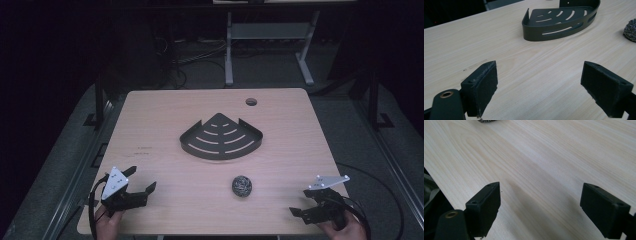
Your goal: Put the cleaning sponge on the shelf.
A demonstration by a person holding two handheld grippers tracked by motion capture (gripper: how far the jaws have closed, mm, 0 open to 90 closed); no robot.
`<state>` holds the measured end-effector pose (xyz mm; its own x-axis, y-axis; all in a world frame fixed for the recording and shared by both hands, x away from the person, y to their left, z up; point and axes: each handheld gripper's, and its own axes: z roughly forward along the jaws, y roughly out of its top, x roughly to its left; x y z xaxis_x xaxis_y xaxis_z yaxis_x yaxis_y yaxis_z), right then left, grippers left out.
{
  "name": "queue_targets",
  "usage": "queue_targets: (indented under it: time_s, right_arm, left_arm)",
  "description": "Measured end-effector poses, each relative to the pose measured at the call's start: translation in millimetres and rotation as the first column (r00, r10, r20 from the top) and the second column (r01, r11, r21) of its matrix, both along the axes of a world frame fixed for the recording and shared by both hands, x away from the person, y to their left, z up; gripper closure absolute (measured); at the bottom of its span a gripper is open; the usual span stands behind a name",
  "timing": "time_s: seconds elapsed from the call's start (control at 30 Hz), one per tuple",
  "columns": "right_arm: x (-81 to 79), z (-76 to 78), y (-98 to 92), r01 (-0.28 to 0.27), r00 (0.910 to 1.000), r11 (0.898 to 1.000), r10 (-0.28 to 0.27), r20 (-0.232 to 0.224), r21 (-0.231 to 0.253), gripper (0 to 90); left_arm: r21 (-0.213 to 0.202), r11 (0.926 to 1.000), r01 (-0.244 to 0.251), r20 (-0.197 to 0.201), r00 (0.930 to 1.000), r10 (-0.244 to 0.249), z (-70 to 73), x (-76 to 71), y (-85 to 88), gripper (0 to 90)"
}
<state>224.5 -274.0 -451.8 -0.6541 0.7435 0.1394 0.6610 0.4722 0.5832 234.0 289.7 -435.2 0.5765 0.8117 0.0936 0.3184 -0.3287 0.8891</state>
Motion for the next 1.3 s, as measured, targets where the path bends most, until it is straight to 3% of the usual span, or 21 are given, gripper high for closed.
queue_targets:
  time_s: [0.17,0.3,0.43,0.63,0.87,1.3]
  right_arm:
    - [1.1,2.9,4.9,-0.015,0.9997,1.000,0.015,0.018,-0.007,16.0]
    - [1.7,3.8,8.7,-0.028,0.9996,1.000,0.028,0.005,-0.009,16.1]
    - [2.5,11.8,19.4,-0.066,0.9975,0.997,0.067,0.024,-0.028,16.0]
    - [6.8,23.4,35.2,-0.110,0.9932,0.994,0.110,0.036,-0.013,16.0]
    - [12.4,25.4,44.9,-0.143,0.9894,0.990,0.143,0.026,-0.005,15.9]
    - [37.3,26.3,92.3,-0.245,0.9694,0.969,0.245,-0.006,-0.040,15.6]
  left_arm:
    - [-0.007,1.0000,-0.001,-0.003,1.0000,0.001,-0.1,-0.6,-1.0,13.2]
    - [0.003,0.9999,0.010,-0.003,0.9999,-0.010,-0.2,-0.4,-2.5,13.2]
    - [0.001,0.9999,0.011,0.001,0.9999,-0.011,0.2,-0.7,-2.6,13.3]
    - [-0.004,1.0000,-0.002,0.005,1.0000,0.002,1.3,-1.3,1.4,13.3]
    - [-0.006,1.0000,0.002,0.006,1.0000,-0.002,1.3,-1.1,0.9,13.3]
    - [-0.006,1.0000,0.000,0.007,1.0000,0.000,1.4,-1.1,1.2,13.3]
